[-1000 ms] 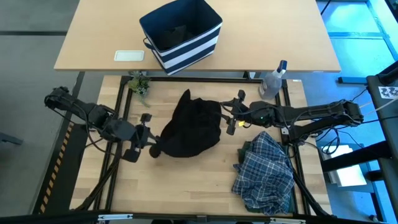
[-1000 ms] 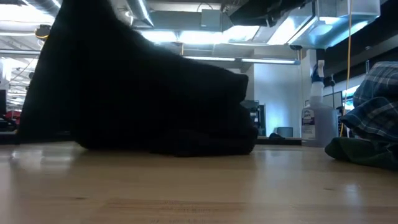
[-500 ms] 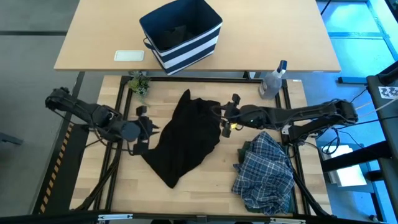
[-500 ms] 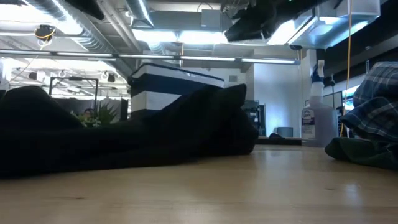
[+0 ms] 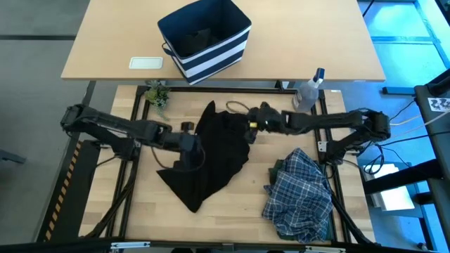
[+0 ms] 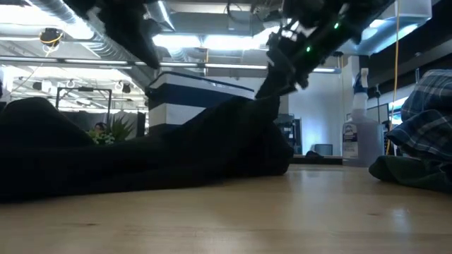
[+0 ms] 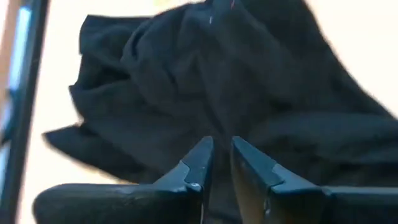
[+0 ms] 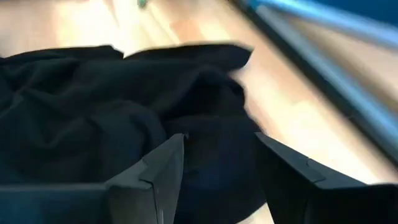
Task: Fold Laundry from Bin
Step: Fold the black shirt
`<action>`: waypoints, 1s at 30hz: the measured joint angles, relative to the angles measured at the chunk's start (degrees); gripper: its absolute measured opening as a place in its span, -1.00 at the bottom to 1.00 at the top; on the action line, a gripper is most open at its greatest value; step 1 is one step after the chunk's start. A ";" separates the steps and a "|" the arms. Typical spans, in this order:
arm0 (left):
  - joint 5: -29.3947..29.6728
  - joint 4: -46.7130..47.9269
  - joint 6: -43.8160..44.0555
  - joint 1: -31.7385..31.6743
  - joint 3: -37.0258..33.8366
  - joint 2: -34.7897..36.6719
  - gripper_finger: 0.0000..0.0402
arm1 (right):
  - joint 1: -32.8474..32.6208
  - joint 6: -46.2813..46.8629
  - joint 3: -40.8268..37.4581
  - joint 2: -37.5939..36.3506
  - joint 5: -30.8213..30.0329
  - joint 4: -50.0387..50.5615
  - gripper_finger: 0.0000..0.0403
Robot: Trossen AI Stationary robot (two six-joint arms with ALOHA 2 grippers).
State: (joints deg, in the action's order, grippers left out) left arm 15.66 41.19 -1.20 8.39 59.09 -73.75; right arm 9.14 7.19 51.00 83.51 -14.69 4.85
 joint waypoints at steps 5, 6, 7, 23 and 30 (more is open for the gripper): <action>-4.56 -2.77 -3.50 -6.70 0.00 -0.31 -0.89 | 7.91 1.35 0.02 2.25 11.02 0.38 -0.05; -4.45 -3.25 -3.52 -7.96 -0.21 -0.28 -0.91 | 9.09 0.92 0.02 3.02 12.03 0.41 -0.05; -4.45 -4.36 -3.61 -9.14 -0.82 -0.12 -0.92 | 10.19 0.07 0.02 3.77 12.96 0.48 -0.05; -13.41 -25.24 -6.14 -16.00 -13.99 0.04 -1.00 | 17.07 -6.20 7.66 16.67 26.00 2.95 -0.05; -13.68 -25.46 -8.42 -16.00 -14.01 0.41 -1.00 | 17.15 -10.92 13.17 21.76 25.29 9.61 -0.43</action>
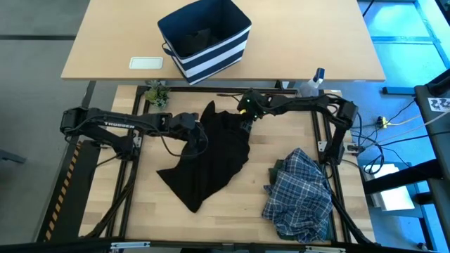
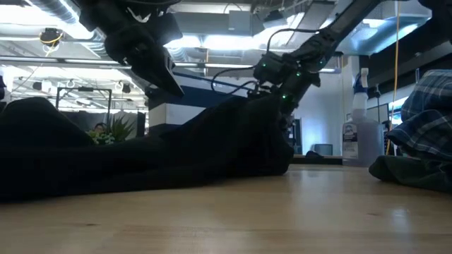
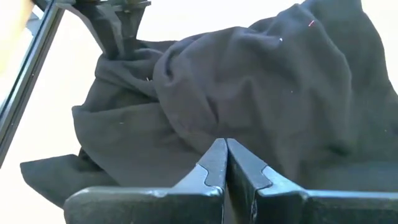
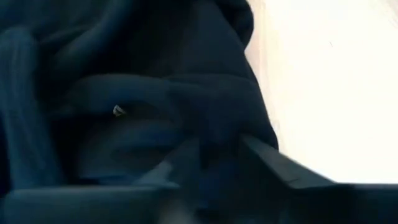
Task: Fold Laundry from Bin
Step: Fold the black shirt
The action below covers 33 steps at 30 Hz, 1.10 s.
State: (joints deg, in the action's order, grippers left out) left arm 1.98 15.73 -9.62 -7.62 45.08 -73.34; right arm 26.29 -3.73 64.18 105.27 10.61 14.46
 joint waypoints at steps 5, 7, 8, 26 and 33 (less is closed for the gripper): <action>0.20 0.15 -0.10 0.02 -0.02 0.00 -1.00 | -0.01 -1.28 5.30 -0.50 -0.18 7.76 -0.94; 0.22 0.10 -0.12 0.02 -0.02 0.00 -1.00 | -0.03 -1.44 8.72 -1.09 -1.35 11.01 -0.92; 0.22 0.19 -0.12 0.02 -0.02 0.00 -1.00 | -0.28 -1.85 10.58 -1.38 -2.27 12.94 -0.92; 0.26 1.24 1.56 1.66 -0.02 0.00 -1.00 | -5.57 -12.76 17.50 -3.21 -6.09 24.35 -0.71; 0.30 1.18 1.54 2.19 -0.02 0.00 -1.00 | -4.73 -11.70 14.04 2.48 -5.66 19.92 -0.14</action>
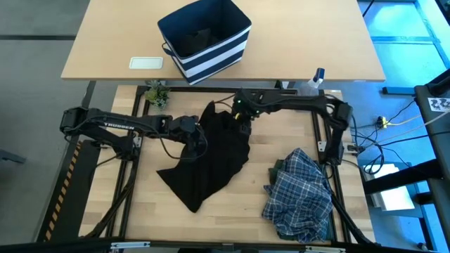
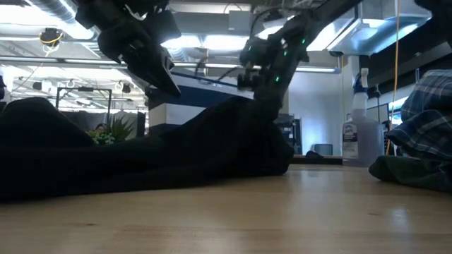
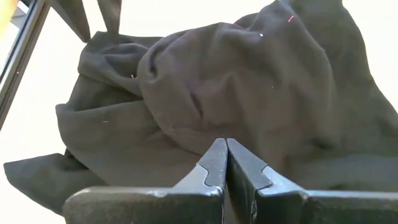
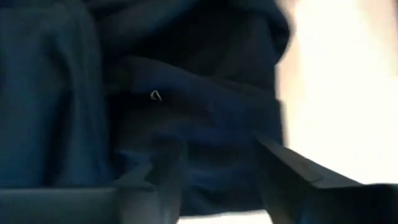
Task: Fold Laundry from Bin
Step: Fold the black shirt
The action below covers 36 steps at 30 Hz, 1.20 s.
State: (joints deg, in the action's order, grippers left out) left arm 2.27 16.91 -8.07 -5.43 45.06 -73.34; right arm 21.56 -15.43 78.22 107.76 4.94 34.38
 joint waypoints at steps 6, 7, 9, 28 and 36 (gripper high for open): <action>-0.01 -0.28 0.00 0.00 0.00 0.00 -1.00 | 1.10 -0.10 -0.01 5.55 -0.49 -1.65 0.16; -0.01 -0.28 0.00 0.00 0.02 0.00 -1.00 | 1.11 -0.27 -0.02 6.13 -0.81 -1.60 0.16; -0.01 -0.28 0.00 0.00 0.01 0.00 -1.00 | 1.13 -1.11 -0.02 6.57 -1.07 -1.55 0.07; -0.01 0.26 0.06 0.00 0.02 0.00 -1.00 | -3.60 -1.34 12.81 0.56 -11.32 12.04 -0.98; 1.01 0.28 0.24 0.00 0.02 0.00 -1.00 | -8.72 -1.51 14.53 -11.52 -20.00 12.10 -0.99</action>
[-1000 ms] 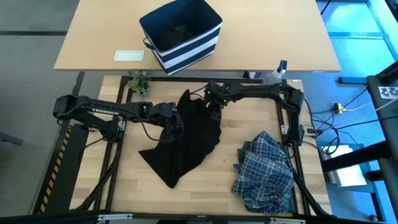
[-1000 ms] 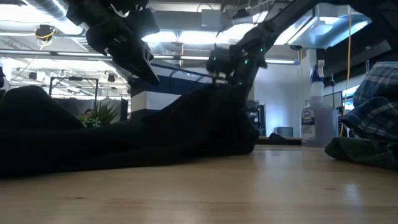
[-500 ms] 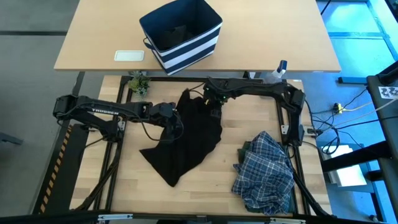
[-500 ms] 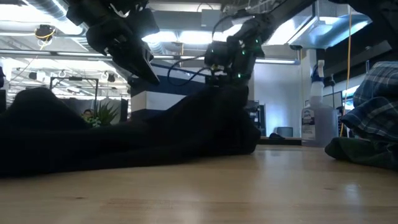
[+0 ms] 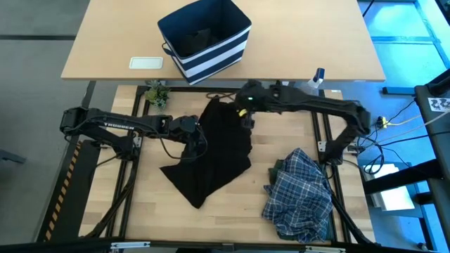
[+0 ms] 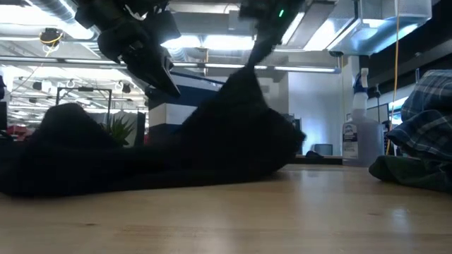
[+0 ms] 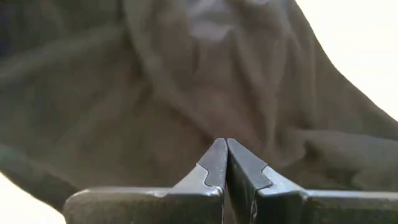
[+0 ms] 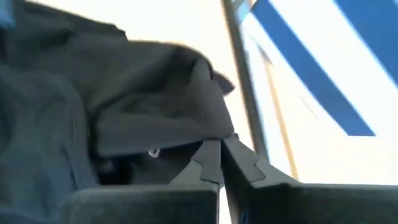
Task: Fold Laundry from Bin
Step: Fold the black shirt
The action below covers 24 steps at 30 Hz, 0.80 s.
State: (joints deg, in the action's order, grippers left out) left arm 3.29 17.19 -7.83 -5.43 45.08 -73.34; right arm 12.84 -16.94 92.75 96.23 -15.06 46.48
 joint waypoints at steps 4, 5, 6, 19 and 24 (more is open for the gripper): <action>5.12 -0.38 0.65 0.45 0.00 0.00 -1.00 | -3.70 -0.01 0.00 -6.73 -3.88 -0.02 -1.00; 6.41 -0.76 0.65 0.64 0.00 0.00 -1.00 | -5.00 -0.03 0.00 -8.36 -5.16 -0.29 -1.00; 7.17 -1.22 0.65 0.77 0.00 0.00 -1.00 | -6.29 -0.05 0.00 -9.88 -6.06 -0.43 -1.00; 7.69 -13.57 -3.40 1.32 0.09 9.31 -1.00 | -22.11 -7.25 -0.02 -18.10 -18.38 -9.52 -1.00; 6.65 -18.31 -7.59 2.36 0.09 14.89 -1.00 | -25.16 -15.87 0.04 -18.15 -23.33 -17.73 -1.00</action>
State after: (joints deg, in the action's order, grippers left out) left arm 9.93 -1.13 -15.42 -3.07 45.17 -58.45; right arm -12.32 -32.81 92.79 78.08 -38.39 28.75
